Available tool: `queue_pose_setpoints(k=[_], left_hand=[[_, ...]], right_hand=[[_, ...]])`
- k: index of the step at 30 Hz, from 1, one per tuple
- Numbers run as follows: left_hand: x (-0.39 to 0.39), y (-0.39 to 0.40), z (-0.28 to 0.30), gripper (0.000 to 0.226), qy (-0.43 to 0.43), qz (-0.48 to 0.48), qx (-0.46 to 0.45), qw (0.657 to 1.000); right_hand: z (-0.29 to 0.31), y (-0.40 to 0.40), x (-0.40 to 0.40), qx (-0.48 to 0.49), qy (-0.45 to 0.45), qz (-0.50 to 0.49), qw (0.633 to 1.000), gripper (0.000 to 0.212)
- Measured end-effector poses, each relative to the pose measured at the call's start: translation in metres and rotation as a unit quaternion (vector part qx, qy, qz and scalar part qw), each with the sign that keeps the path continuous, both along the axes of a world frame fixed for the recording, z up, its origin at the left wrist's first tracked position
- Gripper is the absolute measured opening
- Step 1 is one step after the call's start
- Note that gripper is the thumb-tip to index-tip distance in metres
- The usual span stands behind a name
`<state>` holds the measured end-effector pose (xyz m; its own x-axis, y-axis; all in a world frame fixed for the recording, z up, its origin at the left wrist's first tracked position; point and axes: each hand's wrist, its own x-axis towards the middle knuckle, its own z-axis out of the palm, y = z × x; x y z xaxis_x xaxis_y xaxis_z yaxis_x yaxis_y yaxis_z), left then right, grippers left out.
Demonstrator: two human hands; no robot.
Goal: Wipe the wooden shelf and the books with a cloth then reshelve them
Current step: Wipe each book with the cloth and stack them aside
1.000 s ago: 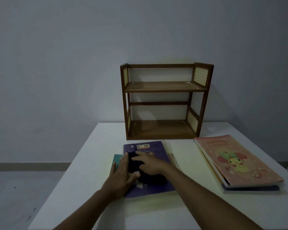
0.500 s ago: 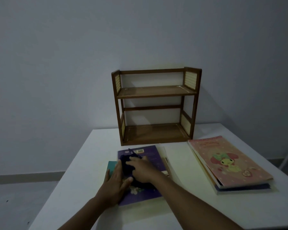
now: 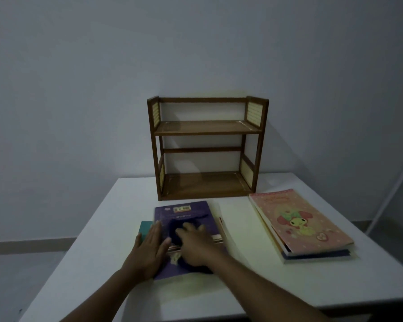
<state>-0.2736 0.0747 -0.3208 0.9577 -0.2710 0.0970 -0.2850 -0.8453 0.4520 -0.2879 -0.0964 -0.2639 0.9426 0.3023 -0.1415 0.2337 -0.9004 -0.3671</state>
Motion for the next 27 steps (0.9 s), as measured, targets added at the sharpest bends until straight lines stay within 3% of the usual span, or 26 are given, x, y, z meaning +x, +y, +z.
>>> queue_pose_setpoints(k=[3,5,9,11,14,17,22,24,27], left_hand=[[-0.003,0.0,0.006,0.07,-0.038,-0.033,-0.037,0.998],[-0.005,0.0,0.011,0.066,-0.047,-0.052,-0.034,0.997],[0.001,0.01,0.011,0.099,0.021,-0.05,0.11,0.993],[0.011,0.017,0.014,0.119,0.047,-0.047,0.117,0.991],[0.02,0.026,0.016,0.125,0.052,-0.032,0.108,0.992],[0.018,0.028,0.008,0.112,0.045,-0.034,0.119,0.991],[0.022,0.026,-0.003,0.095,0.001,-0.018,0.11,0.994],[0.025,0.025,0.002,0.098,0.004,-0.026,0.117,0.993],[0.032,0.022,0.01,0.077,0.022,-0.025,0.089,0.995]], right_hand=[[-0.001,0.026,-0.026,0.095,0.016,-0.012,0.995,0.05],[0.0,0.02,-0.024,0.097,0.009,-0.003,0.995,0.049],[-0.002,-0.022,-0.005,0.033,0.004,-0.014,0.999,0.056],[-0.004,-0.05,0.006,0.012,-0.012,-0.058,0.998,0.056],[-0.004,-0.067,0.01,0.001,-0.014,-0.105,0.994,0.055],[0.002,-0.042,-0.008,-0.009,-0.023,-0.061,0.998,0.052],[0.003,-0.015,-0.039,0.027,0.036,0.116,0.992,0.055],[0.005,-0.023,-0.031,0.033,0.02,0.111,0.993,0.055],[0.0,-0.044,-0.004,0.04,-0.003,0.04,0.998,0.054]])
